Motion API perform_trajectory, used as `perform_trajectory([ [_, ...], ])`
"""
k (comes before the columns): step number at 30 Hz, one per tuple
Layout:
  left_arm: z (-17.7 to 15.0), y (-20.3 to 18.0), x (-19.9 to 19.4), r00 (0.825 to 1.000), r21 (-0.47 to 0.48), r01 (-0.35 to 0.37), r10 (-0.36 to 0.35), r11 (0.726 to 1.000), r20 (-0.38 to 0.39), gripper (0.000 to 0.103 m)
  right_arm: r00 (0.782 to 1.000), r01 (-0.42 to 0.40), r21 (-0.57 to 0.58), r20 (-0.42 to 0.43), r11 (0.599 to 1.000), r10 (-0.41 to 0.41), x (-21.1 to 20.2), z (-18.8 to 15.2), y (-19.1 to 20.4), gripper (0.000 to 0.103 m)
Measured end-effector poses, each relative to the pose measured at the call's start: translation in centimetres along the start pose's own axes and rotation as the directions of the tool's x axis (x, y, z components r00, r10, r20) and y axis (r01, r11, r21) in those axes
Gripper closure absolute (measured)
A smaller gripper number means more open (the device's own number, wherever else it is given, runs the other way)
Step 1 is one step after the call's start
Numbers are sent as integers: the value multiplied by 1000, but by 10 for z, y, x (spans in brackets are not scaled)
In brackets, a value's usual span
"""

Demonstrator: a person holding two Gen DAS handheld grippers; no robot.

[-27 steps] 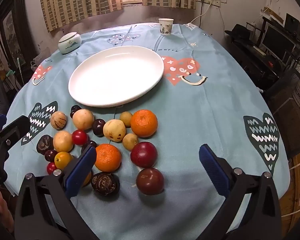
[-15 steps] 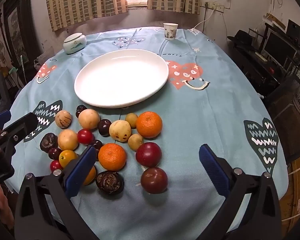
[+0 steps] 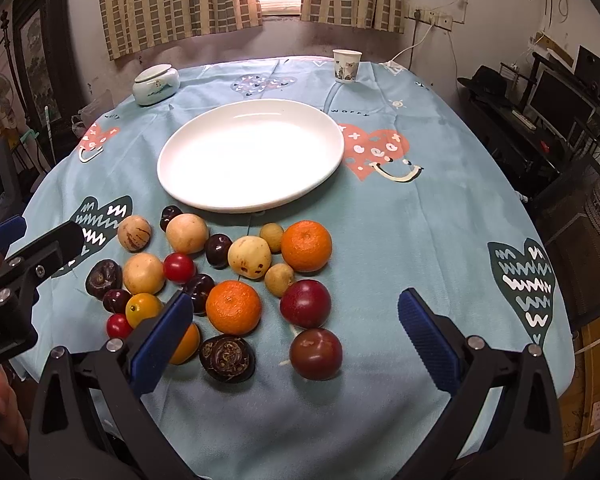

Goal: Organize fruits

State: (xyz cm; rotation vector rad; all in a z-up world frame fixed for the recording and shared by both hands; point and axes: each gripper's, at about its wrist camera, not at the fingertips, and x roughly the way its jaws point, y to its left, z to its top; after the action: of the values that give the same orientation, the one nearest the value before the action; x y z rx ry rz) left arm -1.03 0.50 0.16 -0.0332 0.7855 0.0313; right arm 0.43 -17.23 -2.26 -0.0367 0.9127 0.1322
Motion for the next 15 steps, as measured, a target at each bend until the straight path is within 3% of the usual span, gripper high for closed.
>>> perform_trajectory([
  [15, -7, -3, -7, 1000, 3, 4, -4, 1000, 12, 2, 1000, -5, -4, 12, 1000, 5, -9, -6, 3, 1],
])
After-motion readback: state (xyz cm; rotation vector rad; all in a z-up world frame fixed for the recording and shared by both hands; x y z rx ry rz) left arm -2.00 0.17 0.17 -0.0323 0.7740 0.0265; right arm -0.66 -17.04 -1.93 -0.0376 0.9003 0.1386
